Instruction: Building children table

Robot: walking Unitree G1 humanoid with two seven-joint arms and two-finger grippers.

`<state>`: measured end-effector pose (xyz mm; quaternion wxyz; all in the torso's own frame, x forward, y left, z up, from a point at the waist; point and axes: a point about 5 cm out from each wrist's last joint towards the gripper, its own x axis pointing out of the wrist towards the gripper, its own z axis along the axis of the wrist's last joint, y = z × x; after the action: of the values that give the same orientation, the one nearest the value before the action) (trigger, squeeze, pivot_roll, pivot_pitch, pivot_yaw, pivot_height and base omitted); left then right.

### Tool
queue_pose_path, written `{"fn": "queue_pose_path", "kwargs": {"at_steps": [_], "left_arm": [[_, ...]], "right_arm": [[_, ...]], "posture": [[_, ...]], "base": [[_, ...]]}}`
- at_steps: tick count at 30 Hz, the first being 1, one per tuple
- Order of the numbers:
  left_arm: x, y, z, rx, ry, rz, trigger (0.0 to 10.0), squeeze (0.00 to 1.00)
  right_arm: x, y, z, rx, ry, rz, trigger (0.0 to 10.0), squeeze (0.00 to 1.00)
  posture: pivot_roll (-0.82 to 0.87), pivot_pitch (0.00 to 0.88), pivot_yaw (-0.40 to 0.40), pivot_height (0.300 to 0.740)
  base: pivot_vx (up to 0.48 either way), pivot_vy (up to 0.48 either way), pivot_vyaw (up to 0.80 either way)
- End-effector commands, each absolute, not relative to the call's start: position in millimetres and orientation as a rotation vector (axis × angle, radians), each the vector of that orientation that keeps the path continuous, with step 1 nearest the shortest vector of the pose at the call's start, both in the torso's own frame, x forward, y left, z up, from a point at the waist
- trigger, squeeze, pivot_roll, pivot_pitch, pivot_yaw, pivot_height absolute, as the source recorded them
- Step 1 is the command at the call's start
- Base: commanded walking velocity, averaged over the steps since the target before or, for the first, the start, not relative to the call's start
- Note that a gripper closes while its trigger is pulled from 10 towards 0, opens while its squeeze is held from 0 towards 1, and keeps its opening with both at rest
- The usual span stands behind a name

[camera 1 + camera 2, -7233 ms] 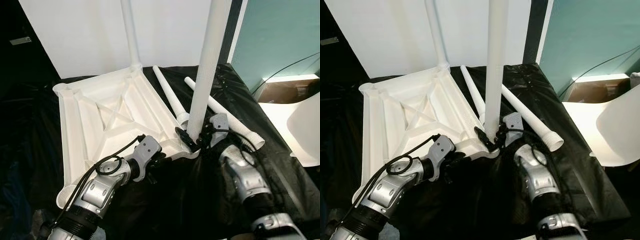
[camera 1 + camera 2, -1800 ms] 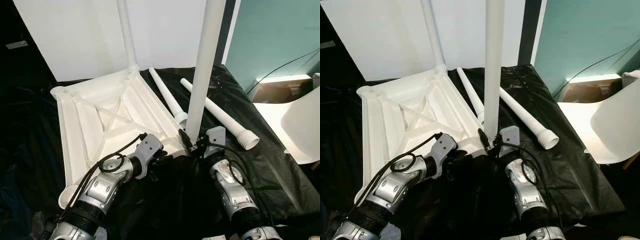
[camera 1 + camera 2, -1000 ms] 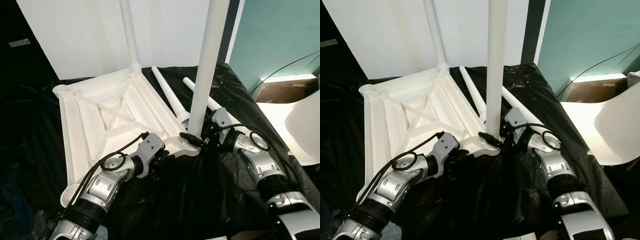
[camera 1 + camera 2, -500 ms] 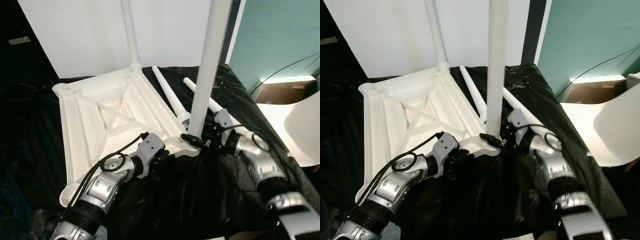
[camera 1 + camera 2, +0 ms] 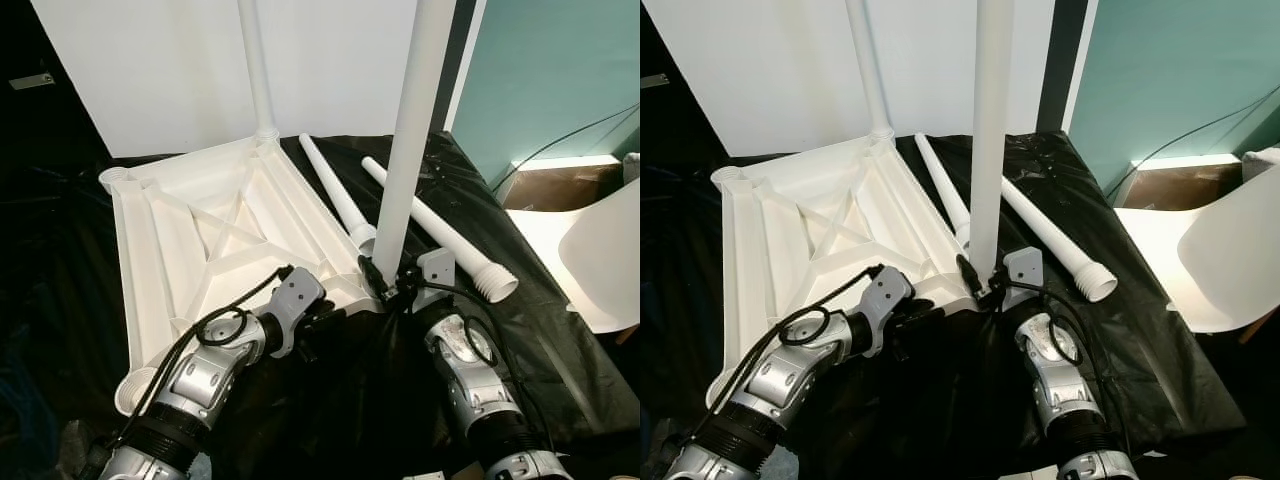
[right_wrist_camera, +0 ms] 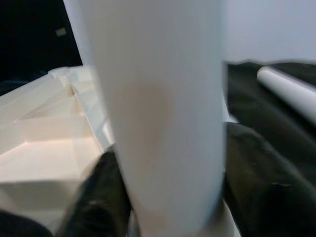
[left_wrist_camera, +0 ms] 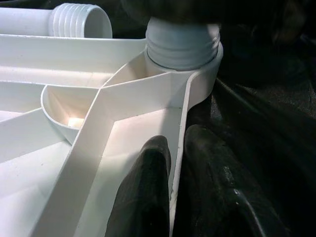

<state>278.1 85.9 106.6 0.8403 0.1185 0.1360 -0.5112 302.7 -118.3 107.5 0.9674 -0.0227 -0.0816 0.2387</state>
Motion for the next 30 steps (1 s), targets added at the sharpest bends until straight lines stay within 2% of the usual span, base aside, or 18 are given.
{"fn": "queue_pose_path", "kwargs": {"at_steps": [1,2,3,4,8,11,18,19,25,30], "left_arm": [[269.6,89.5,86.1,0.238,0.399,-1.111,10.0,0.00],[269.6,89.5,86.1,0.238,0.399,-1.111,10.0,0.00],[269.7,90.2,85.5,0.240,0.401,-1.109,10.0,0.00],[269.8,90.2,85.3,0.241,0.401,-1.110,10.0,0.00],[270.0,89.0,85.2,0.241,0.401,-1.112,10.0,0.00],[271.8,88.3,85.5,0.243,0.399,-1.110,10.0,0.00],[271.5,89.0,85.0,0.244,0.398,-1.107,10.0,0.00],[271.6,89.4,84.8,0.245,0.398,-1.106,10.0,0.00],[272.7,89.9,85.2,0.242,0.395,-1.104,10.0,0.00],[271.1,91.4,84.5,0.242,0.398,-1.106,10.0,0.00]], "right_arm": [[300.1,-116.5,109.0,-0.029,-0.156,0.623,10.0,1.00],[300.1,-116.5,109.0,-0.029,-0.156,0.623,10.0,1.00],[301.0,-116.3,111.4,-0.042,-0.154,0.684,10.0,0.70],[301.9,-116.5,113.7,-0.071,-0.149,0.749,10.0,0.00],[304.4,-120.1,115.1,-0.121,-0.123,0.811,10.0,0.00],[312.9,-134.9,116.5,-0.203,-0.075,0.843,10.0,0.00],[322.8,-148.2,127.8,-0.236,-0.082,0.857,9.8,0.00],[322.6,-148.5,129.4,-0.235,-0.087,0.878,0.0,0.00],[313.7,-141.4,117.5,-0.179,-0.052,0.886,0.0,0.00],[295.5,-126.5,92.2,-0.087,-0.062,0.559,0.0,0.00]], "posture": [[0.06,0.000,0.011,0.740],[0.06,0.000,0.011,0.740],[0.06,0.000,0.011,0.740],[0.06,0.000,0.011,0.740],[0.06,0.000,0.011,0.740],[0.06,0.000,0.010,0.740],[0.06,0.000,0.016,0.740],[0.06,0.000,0.017,0.740],[0.06,0.000,0.017,0.740],[0.07,0.000,0.025,0.740]], "base": [[0.000,0.000,0.00],[0.000,0.000,0.00],[0.000,0.000,0.00],[0.000,0.000,0.00],[0.000,0.000,0.00],[0.000,0.000,0.00],[0.000,0.000,0.00],[0.000,0.000,0.00],[0.000,0.000,0.00],[0.000,0.000,0.00]]}}
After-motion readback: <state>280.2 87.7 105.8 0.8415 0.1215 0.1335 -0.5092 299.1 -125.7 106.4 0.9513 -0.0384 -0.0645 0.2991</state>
